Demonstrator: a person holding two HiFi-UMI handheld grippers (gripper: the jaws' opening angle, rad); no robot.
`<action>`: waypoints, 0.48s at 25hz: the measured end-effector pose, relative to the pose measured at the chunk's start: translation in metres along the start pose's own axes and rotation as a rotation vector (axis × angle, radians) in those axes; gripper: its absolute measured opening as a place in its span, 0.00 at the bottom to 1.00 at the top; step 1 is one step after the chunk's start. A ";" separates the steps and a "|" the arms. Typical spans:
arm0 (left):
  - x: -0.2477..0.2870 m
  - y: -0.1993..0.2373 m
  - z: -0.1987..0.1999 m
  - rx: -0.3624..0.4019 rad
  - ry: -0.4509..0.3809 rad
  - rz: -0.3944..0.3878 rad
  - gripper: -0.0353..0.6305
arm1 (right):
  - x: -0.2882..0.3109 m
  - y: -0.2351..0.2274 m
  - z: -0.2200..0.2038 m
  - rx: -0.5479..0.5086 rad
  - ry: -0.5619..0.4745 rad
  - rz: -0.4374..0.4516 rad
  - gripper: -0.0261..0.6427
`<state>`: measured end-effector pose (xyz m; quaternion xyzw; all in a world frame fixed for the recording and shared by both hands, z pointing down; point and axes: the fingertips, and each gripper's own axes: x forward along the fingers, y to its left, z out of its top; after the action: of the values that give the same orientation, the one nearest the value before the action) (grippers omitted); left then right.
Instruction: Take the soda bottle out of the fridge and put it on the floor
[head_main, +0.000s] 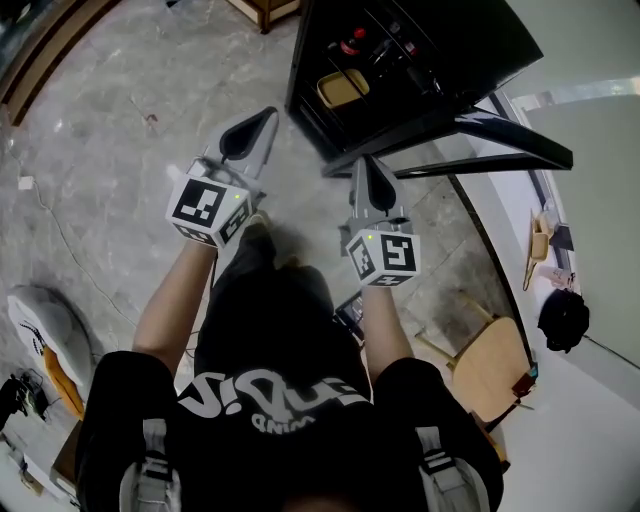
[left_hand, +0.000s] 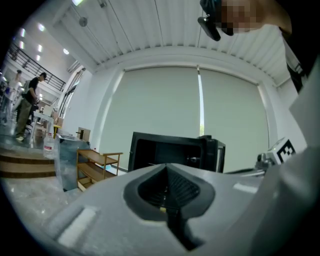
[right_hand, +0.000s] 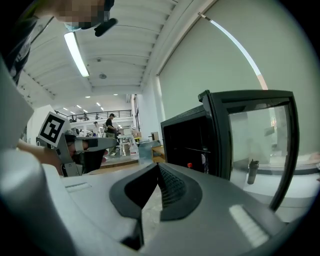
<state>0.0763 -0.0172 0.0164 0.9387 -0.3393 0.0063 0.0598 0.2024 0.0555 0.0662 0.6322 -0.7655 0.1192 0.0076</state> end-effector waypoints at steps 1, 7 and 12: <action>0.007 0.006 -0.006 0.001 0.001 0.000 0.06 | 0.007 -0.002 -0.005 -0.007 -0.001 -0.002 0.04; 0.037 0.038 -0.054 -0.010 0.004 -0.015 0.06 | 0.044 -0.008 -0.050 -0.005 -0.002 -0.017 0.04; 0.055 0.054 -0.091 -0.014 0.004 -0.029 0.06 | 0.062 -0.016 -0.088 0.009 -0.009 -0.037 0.04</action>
<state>0.0869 -0.0827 0.1155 0.9432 -0.3254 0.0051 0.0671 0.1928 0.0099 0.1649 0.6469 -0.7531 0.1197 0.0033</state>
